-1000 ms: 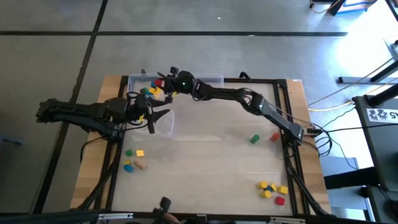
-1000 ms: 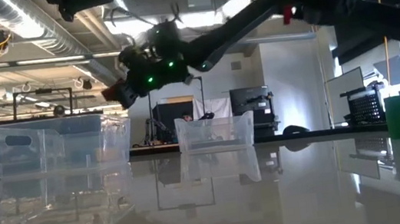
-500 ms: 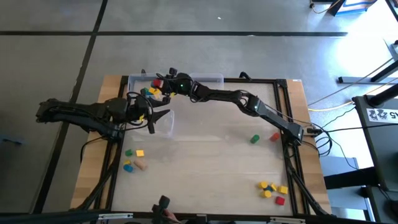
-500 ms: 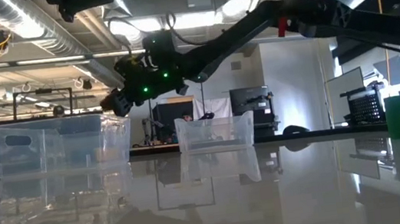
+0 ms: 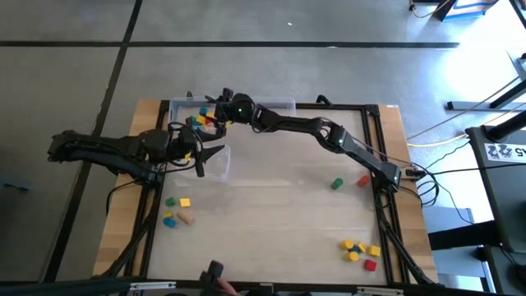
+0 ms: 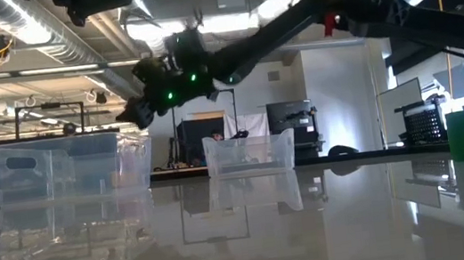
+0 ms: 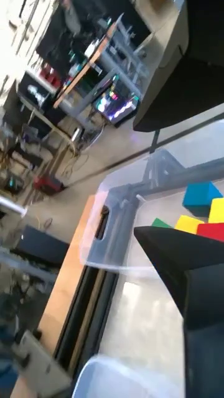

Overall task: Sort blocks by size
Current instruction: Put the brown cylinder game block into the top right transparent bin

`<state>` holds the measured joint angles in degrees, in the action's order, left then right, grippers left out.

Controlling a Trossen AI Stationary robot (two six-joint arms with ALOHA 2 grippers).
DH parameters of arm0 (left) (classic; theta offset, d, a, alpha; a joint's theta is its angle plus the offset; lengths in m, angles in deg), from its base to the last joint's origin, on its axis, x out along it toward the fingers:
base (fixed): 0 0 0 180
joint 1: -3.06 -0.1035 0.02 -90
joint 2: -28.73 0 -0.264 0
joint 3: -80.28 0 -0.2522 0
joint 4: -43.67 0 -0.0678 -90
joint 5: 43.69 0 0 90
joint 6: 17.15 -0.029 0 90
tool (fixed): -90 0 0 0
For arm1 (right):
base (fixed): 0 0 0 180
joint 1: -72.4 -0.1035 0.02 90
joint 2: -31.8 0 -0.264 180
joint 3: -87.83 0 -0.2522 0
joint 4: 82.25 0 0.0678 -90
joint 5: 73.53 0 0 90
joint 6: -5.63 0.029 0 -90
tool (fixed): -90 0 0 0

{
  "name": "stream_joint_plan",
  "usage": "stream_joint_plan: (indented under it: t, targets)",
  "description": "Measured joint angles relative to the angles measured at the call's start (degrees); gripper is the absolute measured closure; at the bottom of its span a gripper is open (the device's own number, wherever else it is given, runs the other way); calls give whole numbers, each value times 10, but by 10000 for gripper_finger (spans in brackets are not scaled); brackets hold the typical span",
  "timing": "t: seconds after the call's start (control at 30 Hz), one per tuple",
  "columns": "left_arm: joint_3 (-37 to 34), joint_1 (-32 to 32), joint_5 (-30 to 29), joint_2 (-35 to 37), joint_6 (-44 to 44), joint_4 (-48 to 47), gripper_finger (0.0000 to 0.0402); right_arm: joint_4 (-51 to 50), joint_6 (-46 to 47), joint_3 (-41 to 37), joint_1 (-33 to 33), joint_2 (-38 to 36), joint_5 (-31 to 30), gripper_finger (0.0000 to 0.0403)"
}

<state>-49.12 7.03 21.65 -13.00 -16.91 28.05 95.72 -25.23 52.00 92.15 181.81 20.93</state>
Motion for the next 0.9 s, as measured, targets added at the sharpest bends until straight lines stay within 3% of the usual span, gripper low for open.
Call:
stream_joint_plan:
  t: [0.4,0.9]
  targets:
    - [0,1,0,0,8,-4,247,-306,-91,0,-3,-132,15,134]
    - [0,6,0,0,13,-95,247,-677,-161,0,-7,-327,-14,134]
